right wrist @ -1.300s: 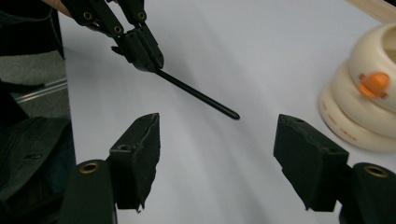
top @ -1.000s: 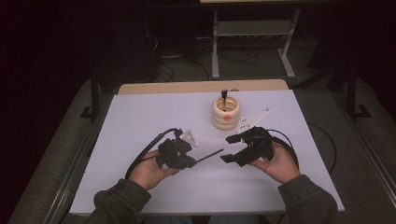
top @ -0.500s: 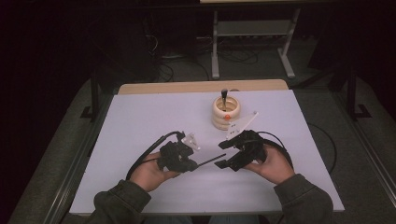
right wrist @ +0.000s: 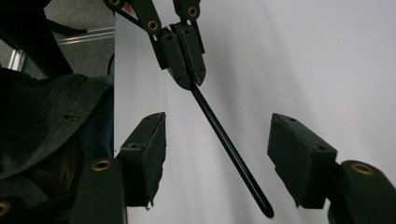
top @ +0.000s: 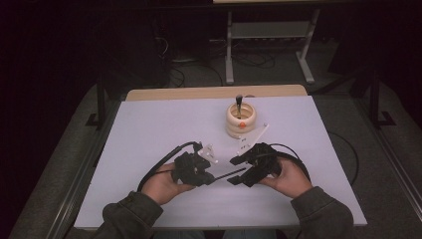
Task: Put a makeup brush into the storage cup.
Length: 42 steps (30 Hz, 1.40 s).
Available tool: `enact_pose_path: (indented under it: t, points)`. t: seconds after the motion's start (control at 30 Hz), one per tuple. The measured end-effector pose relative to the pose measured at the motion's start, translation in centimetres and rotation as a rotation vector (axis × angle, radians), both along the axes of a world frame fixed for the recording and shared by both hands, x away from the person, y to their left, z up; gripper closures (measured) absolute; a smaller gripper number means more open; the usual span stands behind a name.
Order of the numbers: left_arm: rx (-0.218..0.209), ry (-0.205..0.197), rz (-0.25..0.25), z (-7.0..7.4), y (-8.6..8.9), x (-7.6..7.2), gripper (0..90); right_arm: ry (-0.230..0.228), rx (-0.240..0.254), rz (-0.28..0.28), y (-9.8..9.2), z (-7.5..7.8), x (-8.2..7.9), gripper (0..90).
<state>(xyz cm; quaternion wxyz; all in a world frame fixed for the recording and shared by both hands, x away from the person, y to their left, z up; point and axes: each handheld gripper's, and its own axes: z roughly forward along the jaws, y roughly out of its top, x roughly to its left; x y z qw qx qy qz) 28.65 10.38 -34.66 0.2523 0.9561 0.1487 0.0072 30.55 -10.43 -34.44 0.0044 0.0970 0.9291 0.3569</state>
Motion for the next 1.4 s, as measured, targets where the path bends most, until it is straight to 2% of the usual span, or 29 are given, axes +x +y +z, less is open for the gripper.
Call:
enact_pose_path:
  t: [0.23,0.53,0.9,0.97,1.07,1.2,1.33,1.4]
  points:
    - [-0.001,0.003,-0.020,-0.1,-0.4,-0.3,86.2,0.004,-0.023,0.045,0.6,-0.5,-0.3,44.1]
    - [-0.004,-0.001,-0.077,0.0,-0.8,-0.6,86.2,0.008,-0.069,0.102,1.2,-1.3,-0.6,56.2]
    - [-0.003,-0.015,-0.134,0.0,-1.0,-0.9,86.2,0.034,-0.078,0.155,1.4,-2.1,-0.4,70.3]
    - [0.008,-0.024,-0.156,0.0,-1.0,-0.9,86.2,0.034,-0.081,0.167,1.5,-2.3,-0.4,73.4]
    - [0.010,-0.017,-0.158,-0.1,-1.1,-1.0,86.2,0.054,-0.085,0.180,1.5,-2.5,-0.4,79.5]
    - [0.021,-0.015,-0.176,-0.4,-1.3,-1.1,86.1,0.072,-0.097,0.214,1.6,-2.8,-0.5,82.8]
    - [0.015,0.006,-0.188,-0.7,-1.4,-1.1,85.3,0.085,-0.100,0.237,1.6,-3.0,-0.7,84.3]
    - [-0.002,0.012,-0.195,-0.7,-1.2,-1.0,83.8,0.079,-0.096,0.241,1.4,-3.1,-0.8,84.4]
